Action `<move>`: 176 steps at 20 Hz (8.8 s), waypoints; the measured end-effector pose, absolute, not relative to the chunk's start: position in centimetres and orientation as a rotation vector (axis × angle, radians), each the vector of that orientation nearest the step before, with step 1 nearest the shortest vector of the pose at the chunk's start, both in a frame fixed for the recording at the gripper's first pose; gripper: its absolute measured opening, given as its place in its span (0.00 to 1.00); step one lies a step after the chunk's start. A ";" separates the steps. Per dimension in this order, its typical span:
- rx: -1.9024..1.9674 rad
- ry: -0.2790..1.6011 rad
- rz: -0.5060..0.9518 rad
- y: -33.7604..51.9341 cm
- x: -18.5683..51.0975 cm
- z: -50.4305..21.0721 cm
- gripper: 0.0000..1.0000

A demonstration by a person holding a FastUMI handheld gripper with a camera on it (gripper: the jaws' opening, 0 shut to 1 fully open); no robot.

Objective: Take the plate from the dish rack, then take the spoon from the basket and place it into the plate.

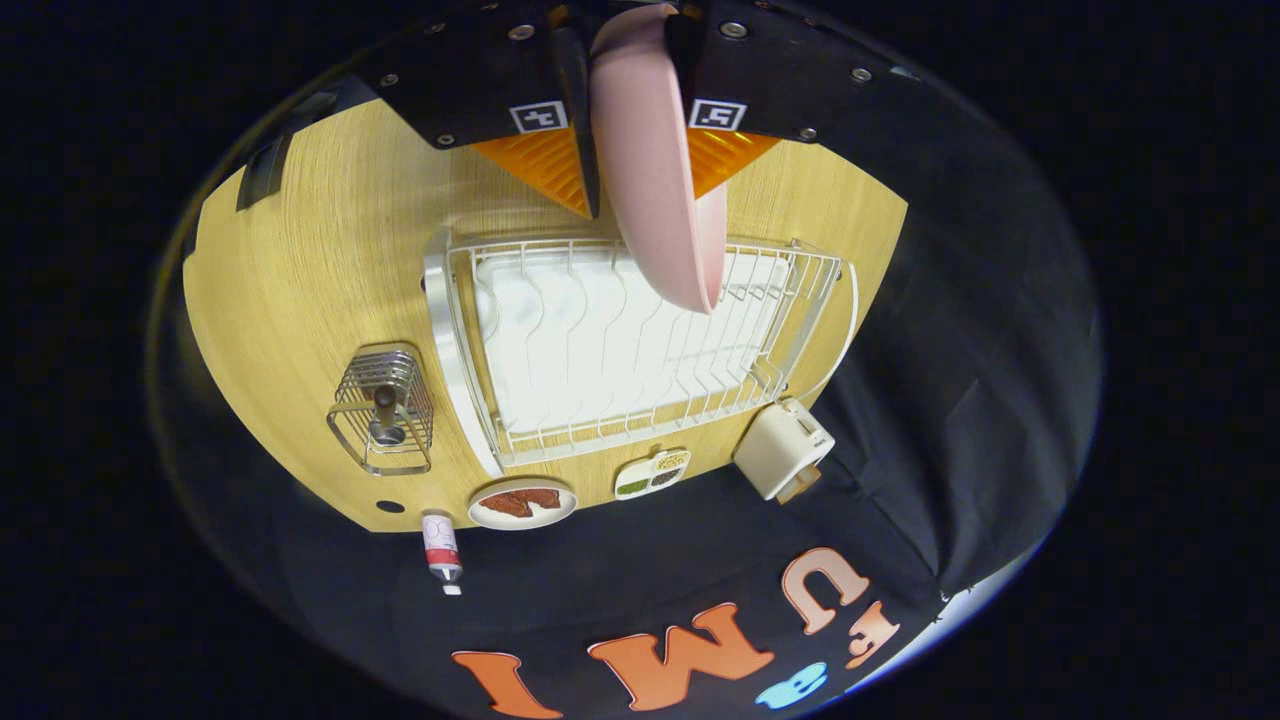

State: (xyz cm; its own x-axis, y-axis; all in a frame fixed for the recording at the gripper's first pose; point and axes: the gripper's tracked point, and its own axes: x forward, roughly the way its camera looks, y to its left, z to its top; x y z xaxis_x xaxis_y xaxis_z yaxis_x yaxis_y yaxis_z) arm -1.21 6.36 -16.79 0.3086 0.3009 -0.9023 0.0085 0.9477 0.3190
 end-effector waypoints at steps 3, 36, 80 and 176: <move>0.293 1.252 0.198 6.4 -2.3 -17.6 0.30; 0.196 1.270 -0.031 -0.3 -5.9 -24.4 0.69; -0.075 0.572 -0.153 -9.5 12.1 -19.8 0.44; 0.170 0.479 0.384 2.2 -3.7 -13.2 0.12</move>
